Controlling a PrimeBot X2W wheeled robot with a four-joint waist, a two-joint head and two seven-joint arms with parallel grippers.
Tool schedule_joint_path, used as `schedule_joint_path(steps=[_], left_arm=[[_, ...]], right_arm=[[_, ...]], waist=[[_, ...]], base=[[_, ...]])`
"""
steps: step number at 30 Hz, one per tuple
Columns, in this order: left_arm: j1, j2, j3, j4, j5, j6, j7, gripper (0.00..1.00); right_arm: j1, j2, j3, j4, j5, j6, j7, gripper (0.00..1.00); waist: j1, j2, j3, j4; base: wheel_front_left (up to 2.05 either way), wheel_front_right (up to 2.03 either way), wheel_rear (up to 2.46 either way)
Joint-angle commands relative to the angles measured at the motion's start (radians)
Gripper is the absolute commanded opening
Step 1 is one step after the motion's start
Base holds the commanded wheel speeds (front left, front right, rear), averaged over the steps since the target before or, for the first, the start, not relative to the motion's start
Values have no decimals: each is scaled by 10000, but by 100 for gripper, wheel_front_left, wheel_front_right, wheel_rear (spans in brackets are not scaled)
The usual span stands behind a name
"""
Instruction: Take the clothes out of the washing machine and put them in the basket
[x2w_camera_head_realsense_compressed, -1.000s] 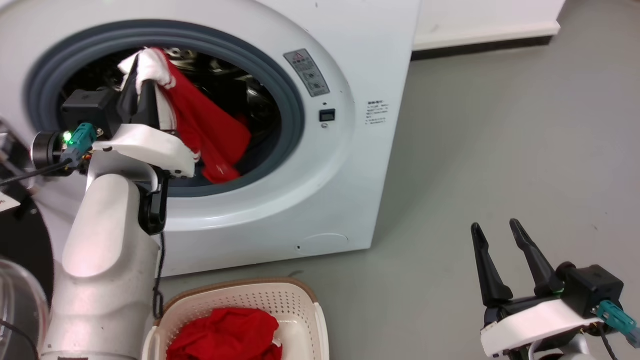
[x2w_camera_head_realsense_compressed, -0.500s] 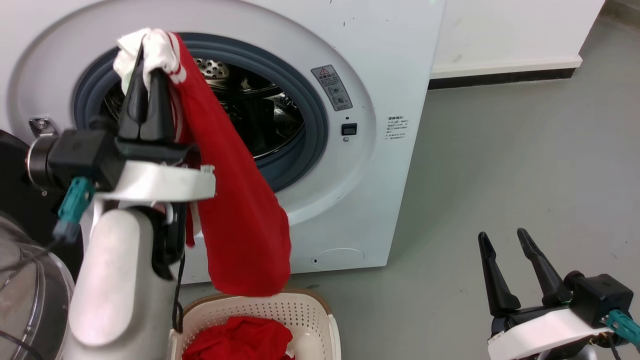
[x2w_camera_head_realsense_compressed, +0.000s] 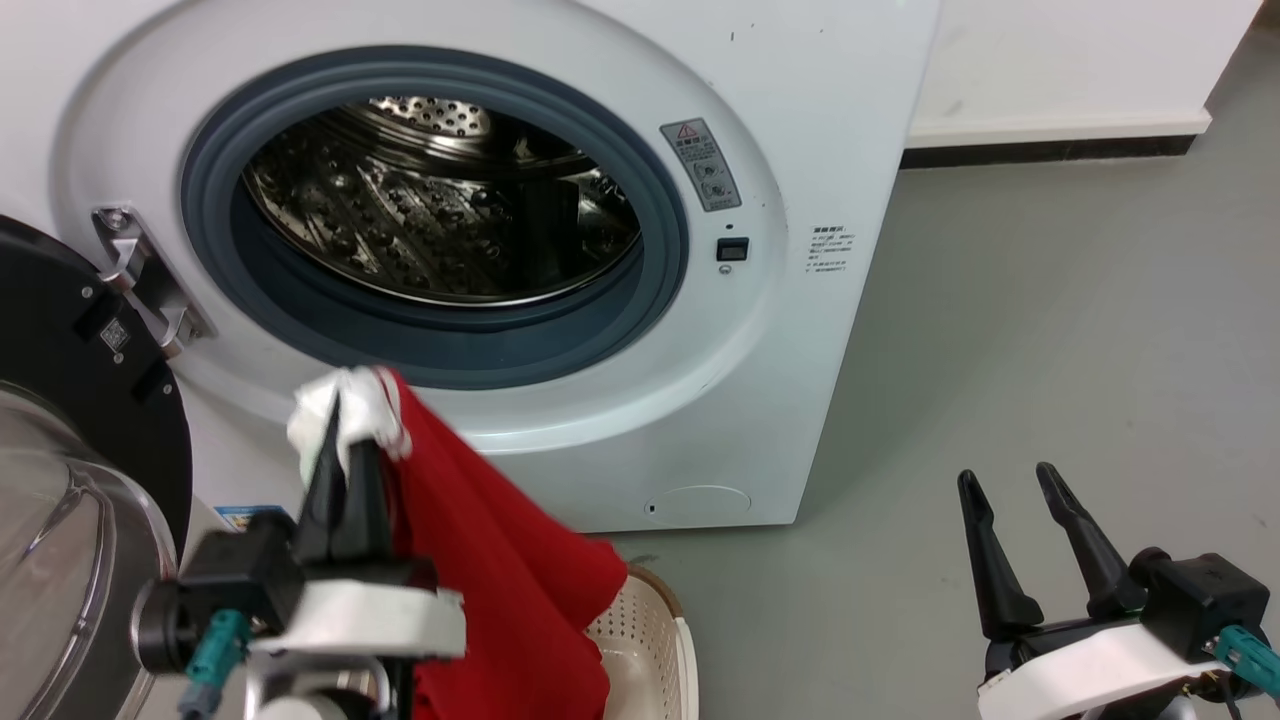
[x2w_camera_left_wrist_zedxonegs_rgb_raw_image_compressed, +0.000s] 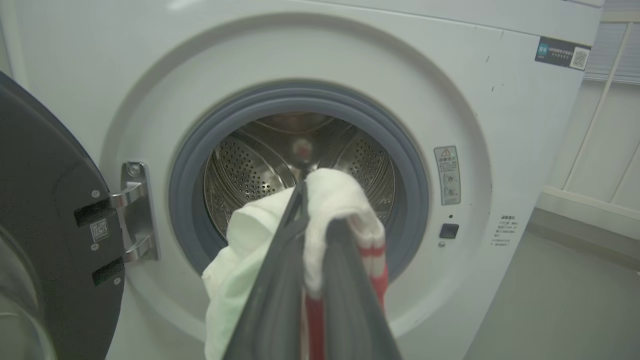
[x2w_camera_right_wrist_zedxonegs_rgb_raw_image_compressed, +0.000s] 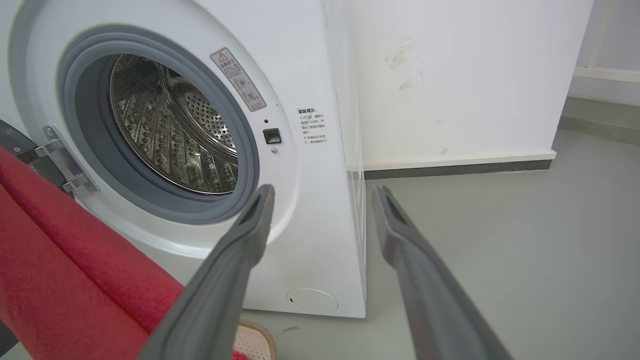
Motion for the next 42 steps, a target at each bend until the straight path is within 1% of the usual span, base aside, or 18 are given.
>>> schedule_joint_path(steps=[1,6,11,16,20,25,30,32,33,34,36,40,41,42], left_arm=[[483,-93,-45,273,-106,106,39,0],[1259,-295,-217,1786,-583,121,-126,0],[965,-451,-345,3603,-932,20,-544,0],[57,-530,-649,5652,-1132,-240,-861,0],[-880,-591,-911,7150,-1265,-422,-1081,0],[-2100,-625,-840,8891,-1550,-406,-1211,0],[-3436,-638,-980,10239,-1604,-477,-1243,0],[-3855,-639,-1067,10690,-1551,-514,-1235,0],[-3855,-639,-1067,10690,-1551,-514,-1235,0],[-4293,-635,-1176,11222,-1490,-498,-1226,0],[-4807,-639,-1341,11795,-1327,-525,-1227,0],[-5588,-636,-1728,13077,-1038,-566,-1195,0],[-5588,-636,-1728,13077,-1038,-566,-1195,0],[-5941,-631,-1818,13645,-1028,-500,-1095,0]], right_arm=[[-7,1,5,-59,23,-5,-9,100],[-276,1,94,-114,-57,-5,-4,100],[-552,3,92,-224,-108,-5,-44,100],[-1025,4,268,-240,-144,-5,-148,100],[-1430,4,409,-185,-140,-5,-250,100],[-2008,6,575,-196,-111,-5,-381,100],[-2603,9,787,-52,-38,-5,-602,100],[-2816,6,895,59,-10,-7,-720,100],[-2816,6,895,59,-10,-7,-720,100],[-3017,4,993,183,28,-7,-814,100],[-3215,9,1108,305,102,-5,-923,100],[-3519,6,1320,573,208,-7,-1143,100],[-3519,6,1320,573,208,-7,-1143,100],[-3656,7,1408,715,276,-5,-1239,100]], waist=[[0,0,169,99],[0,0,676,223],[0,0,1472,306],[0,0,2432,223],[0,0,3248,19],[0,0,4488,-332],[0,0,5646,-628],[0,0,5983,-749],[0,0,5983,-749],[0,0,6274,-864],[0,0,6561,-997],[0,0,6984,-1256],[0,0,6984,-1256],[0,0,7147,-1386]], base=[[0,0,0],[0,0,0],[0,0,0],[0,0,0],[0,0,0],[0,0,0],[0,0,0],[0,0,0],[0,0,0],[0,0,0],[0,0,0],[0,0,0],[0,0,0],[0,0,0]])
